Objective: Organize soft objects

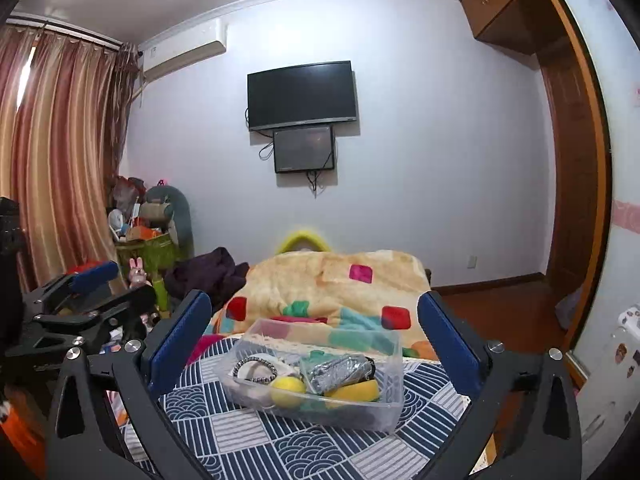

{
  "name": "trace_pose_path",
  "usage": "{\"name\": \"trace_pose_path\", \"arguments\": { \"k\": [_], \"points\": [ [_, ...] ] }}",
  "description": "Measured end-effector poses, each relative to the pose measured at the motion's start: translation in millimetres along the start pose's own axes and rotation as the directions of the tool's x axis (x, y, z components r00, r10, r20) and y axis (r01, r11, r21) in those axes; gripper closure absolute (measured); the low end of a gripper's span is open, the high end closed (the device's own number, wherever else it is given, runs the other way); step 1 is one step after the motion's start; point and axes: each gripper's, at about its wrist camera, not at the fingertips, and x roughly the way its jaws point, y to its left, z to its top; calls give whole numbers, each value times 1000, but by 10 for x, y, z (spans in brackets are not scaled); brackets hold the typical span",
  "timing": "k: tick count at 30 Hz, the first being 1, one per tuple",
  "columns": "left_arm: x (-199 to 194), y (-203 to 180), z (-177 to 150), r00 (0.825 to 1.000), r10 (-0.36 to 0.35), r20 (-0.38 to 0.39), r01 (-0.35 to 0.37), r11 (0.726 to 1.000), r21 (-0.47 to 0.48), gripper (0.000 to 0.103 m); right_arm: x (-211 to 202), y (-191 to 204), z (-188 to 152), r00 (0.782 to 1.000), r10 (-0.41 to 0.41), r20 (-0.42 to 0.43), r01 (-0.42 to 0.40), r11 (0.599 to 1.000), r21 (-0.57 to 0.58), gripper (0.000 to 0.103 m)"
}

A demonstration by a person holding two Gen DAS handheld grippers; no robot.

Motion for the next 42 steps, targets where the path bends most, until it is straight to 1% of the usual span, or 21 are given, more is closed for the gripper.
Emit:
{"name": "trace_pose_path", "arguments": {
  "k": [9, 19, 42],
  "points": [
    [-44, 11, 4, 1000, -23, 0, 23, 1000, -16, 0, -92, -18, -28, 1000, 4, 12, -5, 1000, 22, 0],
    [-72, -1, 11, 1000, -27, 0, 27, 1000, -9, 0, -145, 21, -18, 1000, 3, 27, -4, 1000, 14, 0],
    [-79, -6, -13, 999, -32, -12, 32, 999, 0, 0, -163, 30, -5, 1000, 4, 23, -4, 1000, 13, 0]
  ]
}}
